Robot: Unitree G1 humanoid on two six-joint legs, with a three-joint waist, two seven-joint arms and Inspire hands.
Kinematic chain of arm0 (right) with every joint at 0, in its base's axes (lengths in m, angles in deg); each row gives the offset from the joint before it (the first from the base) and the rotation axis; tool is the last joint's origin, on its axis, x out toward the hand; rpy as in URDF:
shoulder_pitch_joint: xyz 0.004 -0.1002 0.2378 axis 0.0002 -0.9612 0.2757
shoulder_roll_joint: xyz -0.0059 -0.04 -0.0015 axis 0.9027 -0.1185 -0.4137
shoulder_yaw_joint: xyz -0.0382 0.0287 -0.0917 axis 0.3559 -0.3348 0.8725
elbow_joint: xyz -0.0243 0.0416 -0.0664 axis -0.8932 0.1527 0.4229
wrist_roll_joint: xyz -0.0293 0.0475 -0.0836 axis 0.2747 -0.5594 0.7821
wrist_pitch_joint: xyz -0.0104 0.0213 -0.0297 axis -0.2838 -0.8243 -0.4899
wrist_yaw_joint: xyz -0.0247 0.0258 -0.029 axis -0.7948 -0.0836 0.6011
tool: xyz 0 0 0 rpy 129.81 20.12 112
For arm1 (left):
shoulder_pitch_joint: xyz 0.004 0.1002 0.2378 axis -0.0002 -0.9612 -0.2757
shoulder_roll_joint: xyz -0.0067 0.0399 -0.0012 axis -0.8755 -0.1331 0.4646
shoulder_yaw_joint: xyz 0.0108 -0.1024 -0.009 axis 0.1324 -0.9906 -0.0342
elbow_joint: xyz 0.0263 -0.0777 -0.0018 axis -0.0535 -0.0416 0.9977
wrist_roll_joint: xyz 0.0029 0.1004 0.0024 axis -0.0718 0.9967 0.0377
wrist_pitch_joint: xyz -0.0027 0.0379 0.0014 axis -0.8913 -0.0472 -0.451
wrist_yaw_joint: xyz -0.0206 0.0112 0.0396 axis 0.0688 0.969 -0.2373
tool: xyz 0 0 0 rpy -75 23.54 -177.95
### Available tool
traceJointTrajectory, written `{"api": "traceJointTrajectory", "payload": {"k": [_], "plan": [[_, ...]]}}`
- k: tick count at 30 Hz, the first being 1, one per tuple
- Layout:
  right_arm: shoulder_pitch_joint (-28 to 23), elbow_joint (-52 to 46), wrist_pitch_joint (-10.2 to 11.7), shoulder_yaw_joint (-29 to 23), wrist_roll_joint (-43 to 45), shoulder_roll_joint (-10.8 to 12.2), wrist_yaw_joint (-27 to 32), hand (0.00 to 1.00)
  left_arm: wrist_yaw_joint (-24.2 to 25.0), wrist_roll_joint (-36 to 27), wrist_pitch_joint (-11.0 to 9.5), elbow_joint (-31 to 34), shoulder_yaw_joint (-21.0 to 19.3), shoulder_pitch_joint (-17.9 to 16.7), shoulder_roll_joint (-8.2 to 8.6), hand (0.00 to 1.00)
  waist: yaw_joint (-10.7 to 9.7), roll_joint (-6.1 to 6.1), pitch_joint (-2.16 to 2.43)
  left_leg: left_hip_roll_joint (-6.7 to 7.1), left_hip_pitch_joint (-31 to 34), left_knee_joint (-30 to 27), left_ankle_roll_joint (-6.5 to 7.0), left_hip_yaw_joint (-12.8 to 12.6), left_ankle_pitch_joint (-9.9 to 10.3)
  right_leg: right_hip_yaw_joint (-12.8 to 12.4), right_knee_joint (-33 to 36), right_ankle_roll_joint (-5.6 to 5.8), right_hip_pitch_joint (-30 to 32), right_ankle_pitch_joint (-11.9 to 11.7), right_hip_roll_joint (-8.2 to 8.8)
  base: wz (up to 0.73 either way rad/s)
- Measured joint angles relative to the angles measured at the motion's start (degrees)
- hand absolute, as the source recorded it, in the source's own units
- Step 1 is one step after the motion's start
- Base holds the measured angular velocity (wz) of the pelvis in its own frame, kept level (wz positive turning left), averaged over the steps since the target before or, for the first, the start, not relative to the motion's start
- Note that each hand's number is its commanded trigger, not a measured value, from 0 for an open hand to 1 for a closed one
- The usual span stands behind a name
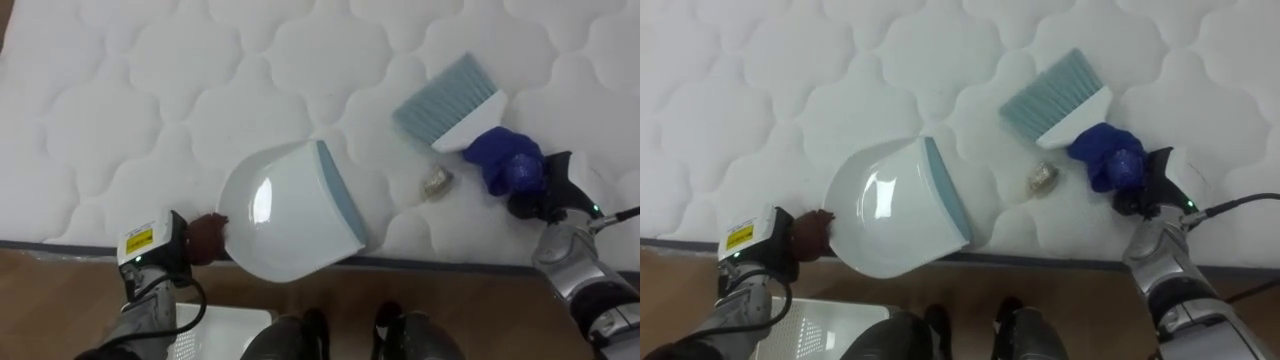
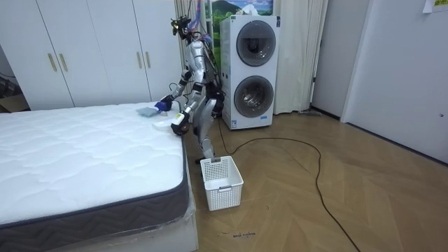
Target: Clean bed
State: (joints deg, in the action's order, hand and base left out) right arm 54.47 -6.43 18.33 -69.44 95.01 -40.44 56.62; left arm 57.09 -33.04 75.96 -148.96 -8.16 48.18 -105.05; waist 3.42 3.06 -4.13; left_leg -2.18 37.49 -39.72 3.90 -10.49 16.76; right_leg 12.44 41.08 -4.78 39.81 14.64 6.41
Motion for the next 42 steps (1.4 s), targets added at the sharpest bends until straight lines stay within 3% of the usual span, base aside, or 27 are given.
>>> {"api": "traceJointTrajectory", "payload": {"k": [13, 18, 27, 30, 36, 42], "plan": [[-0.8, -0.09, 0.27, -0.12, -0.57, 0.25, 2.2, 1.0, -2.73, 2.51, 0.23, 0.55, 0.33, 0.44, -0.08, 1.0, -0.76, -0.55, 0.05, -0.1, 0.21, -0.75, 0.17, -0.37, 0.1, 0.04, 1.1, 0.09, 0.08, 0.37, 0.36, 0.02], [-1.22, -0.01, 0.16, -0.91, -1.48, 0.41, 2.37, 1.0, -5.24, 5.03, 1.27, 0.55, 0.46, 0.57, -0.82, 1.0, -1.71, -1.89, -0.01, 0.06, 0.21, -1.08, 0.4, -0.49, 0.25, -0.03, 1.66, 0.19, 0.23, 0.56, 0.69, 0.0], [-1.72, 3.33, -4.04, -1.9, 3.28, -0.62, 2.36, 1.0, -6.75, 5.72, 3.02, 0.58, 1.59, 0.71, -2.96, 1.0, -3.01, -4.71, 0.07, -0.25, 0.28, -2.02, 0.89, -1.86, 0.77, -1.14, 2.74, 0.36, 1.05, 0.51, 0.71, -0.06], [-1.91, 5.64, -5.75, -1.83, 5.54, -2.17, 2.3, 1.0, -7.28, 7.44, 3.39, 0.72, 2.14, 1.24, -4.65, 1.0, -3.58, -5.81, 0.08, -0.33, 0.28, -2.02, 0.9, -1.95, 0.78, -1.19, 2.75, 0.28, 1.13, 0.39, 0.66, -0.02], [-1.87, 7.2, -8.02, -1.85, 10.76, -8.59, 2.44, 1.0, -7.83, 9.57, 4.97, 1.86, 2.6, 2.08, -6.35, 1.0, -4.04, -7.52, -0.03, -0.67, 0.44, -1.88, 0.9, -2.23, 0.84, -1.27, 2.47, 0.11, 1.4, -0.07, 0.36, -0.01], [-1.43, 7.56, -8.64, -1.88, 15.15, -12.19, 2.86, 1.0, -8.39, 11.34, 5.6, 1.89, 2.49, 2.72, -8.15, 1.0, -3.76, -8.62, 0.04, -2.54, 0.39, -1.86, 0.62, -2.39, 0.89, -1.18, -0.39, -0.36, 0.43, -1.75, -1.75, -0.12]]}}
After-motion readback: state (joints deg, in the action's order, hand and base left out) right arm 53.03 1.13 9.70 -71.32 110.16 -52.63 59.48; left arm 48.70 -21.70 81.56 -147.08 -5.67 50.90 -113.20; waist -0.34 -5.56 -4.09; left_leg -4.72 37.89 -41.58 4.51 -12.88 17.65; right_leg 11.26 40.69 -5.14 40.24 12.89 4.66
